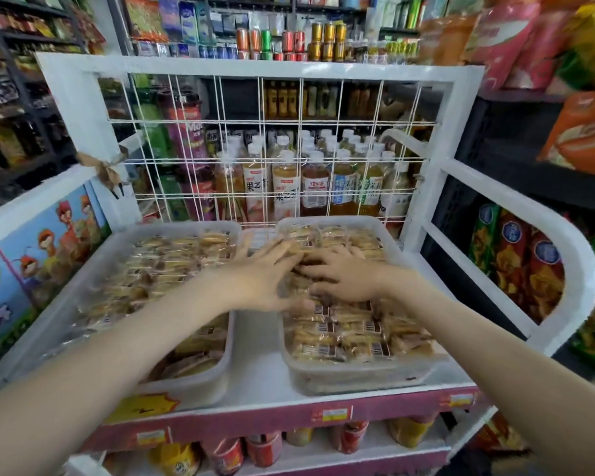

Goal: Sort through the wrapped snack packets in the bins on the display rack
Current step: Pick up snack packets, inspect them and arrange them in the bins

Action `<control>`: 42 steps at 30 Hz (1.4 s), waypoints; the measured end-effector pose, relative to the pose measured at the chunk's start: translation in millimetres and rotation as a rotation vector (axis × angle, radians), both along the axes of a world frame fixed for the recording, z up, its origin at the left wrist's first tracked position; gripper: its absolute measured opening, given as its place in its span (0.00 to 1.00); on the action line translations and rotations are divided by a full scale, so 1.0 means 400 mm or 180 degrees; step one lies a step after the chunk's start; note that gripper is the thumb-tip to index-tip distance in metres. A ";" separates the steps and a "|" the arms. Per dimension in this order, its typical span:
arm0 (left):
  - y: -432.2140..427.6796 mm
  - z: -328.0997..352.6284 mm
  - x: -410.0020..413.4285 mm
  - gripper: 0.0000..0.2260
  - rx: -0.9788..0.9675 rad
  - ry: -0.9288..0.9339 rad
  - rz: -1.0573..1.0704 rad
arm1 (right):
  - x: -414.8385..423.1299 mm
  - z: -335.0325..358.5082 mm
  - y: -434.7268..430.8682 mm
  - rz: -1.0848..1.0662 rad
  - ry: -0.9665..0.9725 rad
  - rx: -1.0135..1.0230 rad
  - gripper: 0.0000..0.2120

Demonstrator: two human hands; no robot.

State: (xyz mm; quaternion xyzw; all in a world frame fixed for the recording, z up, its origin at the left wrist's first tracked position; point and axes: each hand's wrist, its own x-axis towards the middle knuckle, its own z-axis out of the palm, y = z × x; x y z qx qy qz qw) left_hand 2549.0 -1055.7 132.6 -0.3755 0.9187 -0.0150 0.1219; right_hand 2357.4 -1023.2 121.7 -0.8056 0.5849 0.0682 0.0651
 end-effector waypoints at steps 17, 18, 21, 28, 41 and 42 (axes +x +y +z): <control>-0.059 -0.030 0.019 0.31 0.0430 0.0376 0.0139 | 0.017 0.000 -0.173 -0.0104 -0.0269 -0.0704 0.15; -0.054 -0.026 0.018 0.29 0.0409 0.0408 0.0142 | 0.013 0.004 -0.174 -0.0102 -0.0387 -0.0705 0.14; -0.046 -0.020 0.016 0.28 0.0344 0.0435 0.0120 | -0.005 0.025 -0.165 -0.0396 -0.1015 -0.0523 0.12; -0.052 -0.017 0.016 0.32 0.0366 0.0356 0.0072 | -0.025 0.091 -0.109 -0.0426 -0.1796 -0.1129 0.13; 0.116 0.049 0.022 0.22 0.0117 0.2901 0.0909 | 0.004 0.091 0.171 -0.0510 -0.3420 -0.1772 0.13; 0.149 0.043 0.025 0.17 0.0201 0.3266 0.0917 | 0.013 0.082 0.202 -0.0554 -0.3761 -0.1684 0.14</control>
